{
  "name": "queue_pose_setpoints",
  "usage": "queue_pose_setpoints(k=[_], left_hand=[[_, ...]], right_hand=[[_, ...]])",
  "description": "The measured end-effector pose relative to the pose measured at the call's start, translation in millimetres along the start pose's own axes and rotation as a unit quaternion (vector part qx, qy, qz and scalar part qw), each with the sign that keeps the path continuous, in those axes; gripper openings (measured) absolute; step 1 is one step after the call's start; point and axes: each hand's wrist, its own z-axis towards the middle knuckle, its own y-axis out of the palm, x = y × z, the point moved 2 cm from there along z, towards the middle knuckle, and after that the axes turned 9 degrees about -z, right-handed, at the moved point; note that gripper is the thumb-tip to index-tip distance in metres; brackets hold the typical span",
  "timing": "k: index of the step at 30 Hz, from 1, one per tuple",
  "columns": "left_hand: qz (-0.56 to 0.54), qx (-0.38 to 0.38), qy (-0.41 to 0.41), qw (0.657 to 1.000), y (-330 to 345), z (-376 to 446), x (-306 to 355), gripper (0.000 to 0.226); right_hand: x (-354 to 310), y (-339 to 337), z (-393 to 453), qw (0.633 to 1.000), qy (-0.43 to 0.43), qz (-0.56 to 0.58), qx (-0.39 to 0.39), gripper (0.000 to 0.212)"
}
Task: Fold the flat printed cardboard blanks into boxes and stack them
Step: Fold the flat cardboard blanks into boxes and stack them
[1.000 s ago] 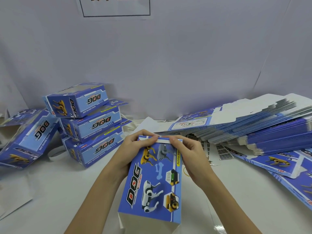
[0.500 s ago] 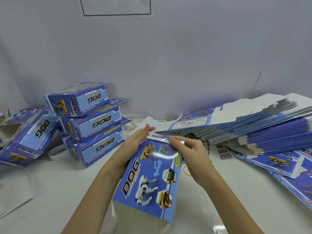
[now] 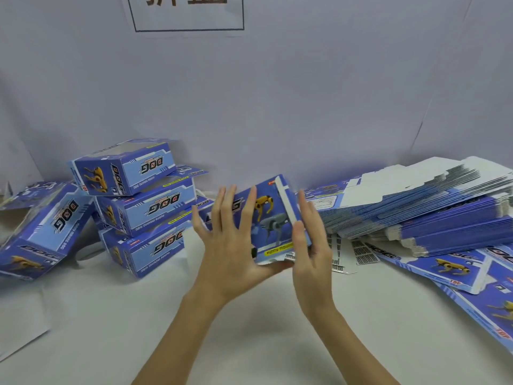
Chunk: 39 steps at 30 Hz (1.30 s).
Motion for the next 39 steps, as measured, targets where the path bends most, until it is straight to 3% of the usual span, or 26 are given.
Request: queue_pose_setpoints(k=[3, 7, 18, 24, 32, 39], left_hand=[[-0.003, 0.024, 0.022, 0.999, -1, 3, -17, 0.122], [-0.061, -0.041, 0.082, 0.994, -2, -1, -38, 0.114], [-0.006, -0.051, 0.123, 0.991, 3, -2, -12, 0.116], [-0.062, -0.046, 0.098, 0.992, -5, 0, -15, 0.119], [-0.049, -0.057, 0.106, 0.992, -9, 1, -10, 0.116], [-0.025, -0.046, 0.109, 0.993, -6, 0, -4, 0.122]], right_hand=[[2, 4, -3, 0.997, 0.002, 0.013, -0.07, 0.054], [7, 1, 6, 0.991, 0.053, -0.007, -0.124, 0.057], [15, 0, 9, 0.972, -0.031, -0.189, -0.134, 0.056], [6, -2, 11, 0.994, 0.014, -0.069, -0.077, 0.052], [3, -1, 10, 0.994, -0.004, -0.094, -0.058, 0.052], [4, -2, 13, 0.996, 0.067, -0.017, -0.053, 0.053]])
